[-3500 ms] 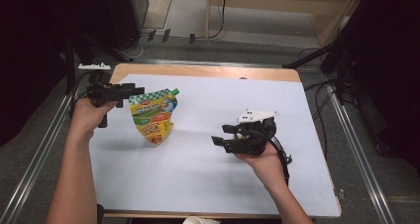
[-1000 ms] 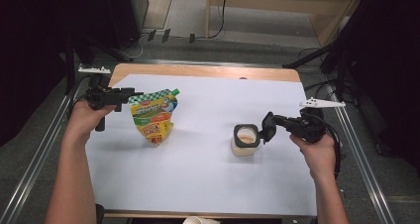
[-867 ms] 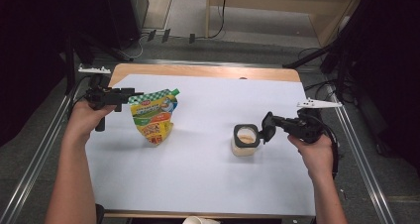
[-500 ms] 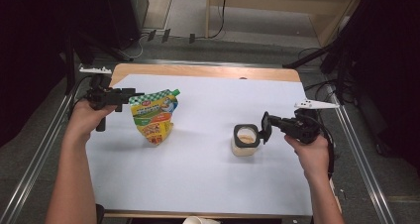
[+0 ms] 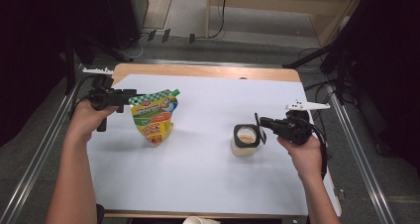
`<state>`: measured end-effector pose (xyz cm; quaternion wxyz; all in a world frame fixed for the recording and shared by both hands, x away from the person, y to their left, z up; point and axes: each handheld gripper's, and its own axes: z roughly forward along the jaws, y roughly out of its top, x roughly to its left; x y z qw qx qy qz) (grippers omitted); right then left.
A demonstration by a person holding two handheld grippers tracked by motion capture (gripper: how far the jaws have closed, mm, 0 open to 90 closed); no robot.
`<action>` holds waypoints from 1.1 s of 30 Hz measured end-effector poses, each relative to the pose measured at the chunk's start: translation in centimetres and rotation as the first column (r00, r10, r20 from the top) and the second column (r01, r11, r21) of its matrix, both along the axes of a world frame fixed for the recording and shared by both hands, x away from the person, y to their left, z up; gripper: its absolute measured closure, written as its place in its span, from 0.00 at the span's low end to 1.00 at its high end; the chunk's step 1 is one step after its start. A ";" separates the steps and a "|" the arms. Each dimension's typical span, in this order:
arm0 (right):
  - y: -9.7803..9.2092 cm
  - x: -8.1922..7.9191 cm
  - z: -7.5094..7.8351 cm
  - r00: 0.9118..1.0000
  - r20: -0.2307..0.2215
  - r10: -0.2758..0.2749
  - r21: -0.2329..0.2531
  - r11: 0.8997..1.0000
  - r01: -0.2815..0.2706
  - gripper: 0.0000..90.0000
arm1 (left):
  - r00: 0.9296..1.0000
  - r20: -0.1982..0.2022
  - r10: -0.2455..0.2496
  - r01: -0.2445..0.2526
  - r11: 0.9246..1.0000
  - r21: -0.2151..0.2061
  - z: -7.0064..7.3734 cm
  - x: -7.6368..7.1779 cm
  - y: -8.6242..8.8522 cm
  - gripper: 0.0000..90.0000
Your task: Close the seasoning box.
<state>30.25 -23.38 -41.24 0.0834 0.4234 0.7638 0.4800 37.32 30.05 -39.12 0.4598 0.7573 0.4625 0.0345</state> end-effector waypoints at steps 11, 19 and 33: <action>2.1 -0.1 -0.6 0.997 0.001 0.074 -0.018 0.997 -0.074 1.00 | 1.000 -0.013 -0.003 0.003 1.000 -0.005 -0.2 0.1 0.1 0.39; 3.9 0.0 -1.8 0.992 -0.026 0.127 -0.059 0.990 -0.128 1.00 | 1.000 -0.009 0.004 -0.004 1.000 -0.006 -0.2 0.1 0.1 0.39; 5.3 0.0 -2.7 0.986 -0.027 0.164 -0.096 0.981 -0.166 0.99 | 1.000 -0.020 0.001 -0.001 1.000 0.000 -0.5 0.3 0.2 0.39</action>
